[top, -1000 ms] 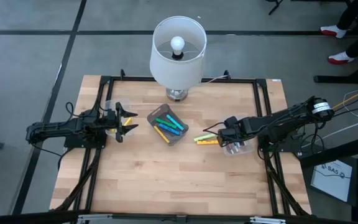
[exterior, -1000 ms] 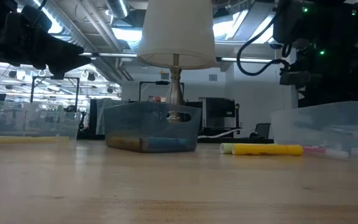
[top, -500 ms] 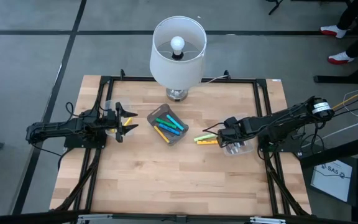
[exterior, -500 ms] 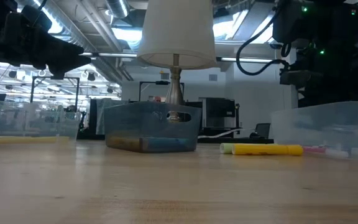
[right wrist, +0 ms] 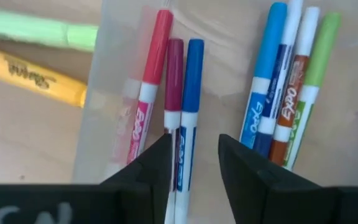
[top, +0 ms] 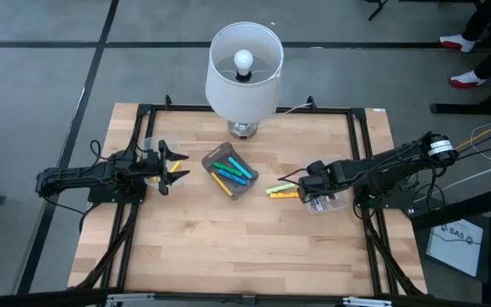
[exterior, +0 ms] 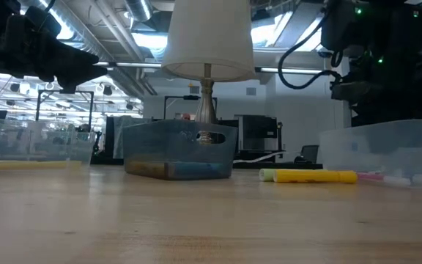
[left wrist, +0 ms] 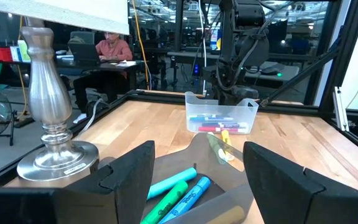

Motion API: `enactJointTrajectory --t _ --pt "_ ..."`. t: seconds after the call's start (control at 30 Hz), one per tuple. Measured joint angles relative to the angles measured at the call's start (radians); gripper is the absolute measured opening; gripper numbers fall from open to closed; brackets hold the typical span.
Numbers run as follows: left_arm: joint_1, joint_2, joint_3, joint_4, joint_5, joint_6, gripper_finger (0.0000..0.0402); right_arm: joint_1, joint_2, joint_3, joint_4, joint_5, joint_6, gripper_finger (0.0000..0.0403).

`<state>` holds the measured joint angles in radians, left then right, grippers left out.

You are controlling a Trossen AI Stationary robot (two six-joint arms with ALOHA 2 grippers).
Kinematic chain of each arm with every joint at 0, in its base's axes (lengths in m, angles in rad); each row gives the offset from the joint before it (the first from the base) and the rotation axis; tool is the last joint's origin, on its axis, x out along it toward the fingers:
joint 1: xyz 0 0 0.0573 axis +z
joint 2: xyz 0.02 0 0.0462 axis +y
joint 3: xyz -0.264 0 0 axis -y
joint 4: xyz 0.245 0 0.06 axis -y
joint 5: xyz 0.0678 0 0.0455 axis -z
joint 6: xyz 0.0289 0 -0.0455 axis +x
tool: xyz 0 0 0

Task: Pick & Place Markers
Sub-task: Put the yellow marker into the black bin

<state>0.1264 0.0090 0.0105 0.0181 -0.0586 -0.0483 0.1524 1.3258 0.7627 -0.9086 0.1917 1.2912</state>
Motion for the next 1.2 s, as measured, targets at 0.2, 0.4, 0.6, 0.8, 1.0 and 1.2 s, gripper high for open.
enactJointTrajectory --t 0.2,0.4,0.6,0.8,1.0,1.2 --pt "0.0 0.0 0.0 0.0 0.0 0.001 0.024 0.0 0.0 0.061 -0.02 -0.004 -0.067 0.012" --pt "0.0 0.0 0.0 0.0 0.0 0.0 0.0241 0.0 0.0 0.181 -0.105 0.063 -0.079 0.0111" --pt "0.0 0.0 0.0 0.0 0.0 0.001 0.024 0.0 0.0 0.254 -0.031 0.089 -0.137 0.011" --pt "0.0 0.0 0.0 0.0 0.0 0.0 0.0239 0.0 0.001 0.259 0.173 0.089 -0.245 0.011" --pt "0.0 0.0 0.0 0.0 0.0 0.0 0.0239 0.001 0.061 0.26 0.357 0.074 -0.439 0.011" --pt "0.0 0.0 0.0 0.0 0.0 0.0 0.0239 0.002 0.156 0.26 0.536 -0.076 -0.804 0.011"
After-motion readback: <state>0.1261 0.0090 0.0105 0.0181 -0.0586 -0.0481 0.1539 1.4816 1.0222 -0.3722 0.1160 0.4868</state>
